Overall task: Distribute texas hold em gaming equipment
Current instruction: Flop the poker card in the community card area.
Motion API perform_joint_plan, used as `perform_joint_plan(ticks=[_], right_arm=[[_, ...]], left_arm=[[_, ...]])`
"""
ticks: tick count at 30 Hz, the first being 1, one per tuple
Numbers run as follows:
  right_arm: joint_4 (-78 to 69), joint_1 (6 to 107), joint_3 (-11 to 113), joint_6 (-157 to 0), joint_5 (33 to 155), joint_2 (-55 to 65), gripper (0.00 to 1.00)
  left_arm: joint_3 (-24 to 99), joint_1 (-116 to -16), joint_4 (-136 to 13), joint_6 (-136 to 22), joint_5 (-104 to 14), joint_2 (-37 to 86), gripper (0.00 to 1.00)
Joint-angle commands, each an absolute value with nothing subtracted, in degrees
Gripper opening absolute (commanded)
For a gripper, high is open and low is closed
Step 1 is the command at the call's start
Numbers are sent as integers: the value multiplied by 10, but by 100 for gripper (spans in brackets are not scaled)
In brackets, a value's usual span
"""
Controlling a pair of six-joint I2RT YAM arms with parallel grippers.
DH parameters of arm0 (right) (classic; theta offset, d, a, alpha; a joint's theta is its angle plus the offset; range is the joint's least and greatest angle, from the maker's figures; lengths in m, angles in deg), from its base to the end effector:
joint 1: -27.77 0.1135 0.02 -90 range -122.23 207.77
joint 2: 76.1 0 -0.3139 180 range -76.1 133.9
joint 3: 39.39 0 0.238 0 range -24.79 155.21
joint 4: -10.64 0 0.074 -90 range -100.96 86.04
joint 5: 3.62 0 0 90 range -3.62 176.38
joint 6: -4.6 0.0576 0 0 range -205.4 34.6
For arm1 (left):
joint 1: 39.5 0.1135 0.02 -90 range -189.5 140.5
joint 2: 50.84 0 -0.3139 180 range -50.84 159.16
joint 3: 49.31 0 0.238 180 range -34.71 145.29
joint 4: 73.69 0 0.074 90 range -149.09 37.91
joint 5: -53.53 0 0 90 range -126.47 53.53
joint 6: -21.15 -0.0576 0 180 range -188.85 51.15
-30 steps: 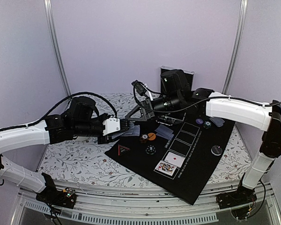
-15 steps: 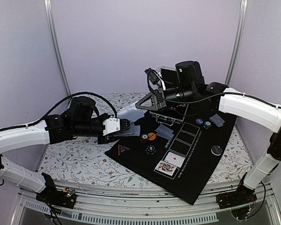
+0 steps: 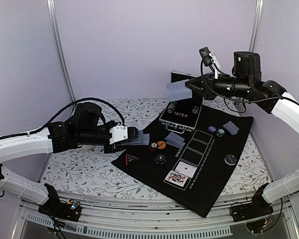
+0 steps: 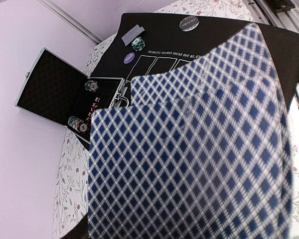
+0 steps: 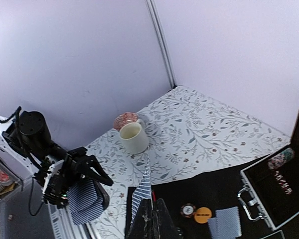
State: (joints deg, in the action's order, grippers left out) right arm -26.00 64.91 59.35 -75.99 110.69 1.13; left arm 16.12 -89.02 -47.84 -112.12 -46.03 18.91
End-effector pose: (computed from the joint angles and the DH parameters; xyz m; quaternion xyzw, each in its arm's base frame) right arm 0.2202 0.1965 0.4739 -0.3103 0.7230 0.3884 0.4798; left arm 0.1627 -0.2053 0.3243 0.6541 0.5656 -0.0992 0.4923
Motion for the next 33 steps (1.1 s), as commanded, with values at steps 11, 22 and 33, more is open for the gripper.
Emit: perform_joint_plan(ticks=[11,22,33], right_arm=[[-89,650,213,-1488,1009,-53,2],[-7,650,182,-1715,976,67,2],[-82,649,137,-1827,983,100,2]], left_arm=[[167,-897,-484,-1126,-466,174,48],[165,-897,-482,-1130,-464,170,48],[161,-897,-485,-1131,-465,167,48]])
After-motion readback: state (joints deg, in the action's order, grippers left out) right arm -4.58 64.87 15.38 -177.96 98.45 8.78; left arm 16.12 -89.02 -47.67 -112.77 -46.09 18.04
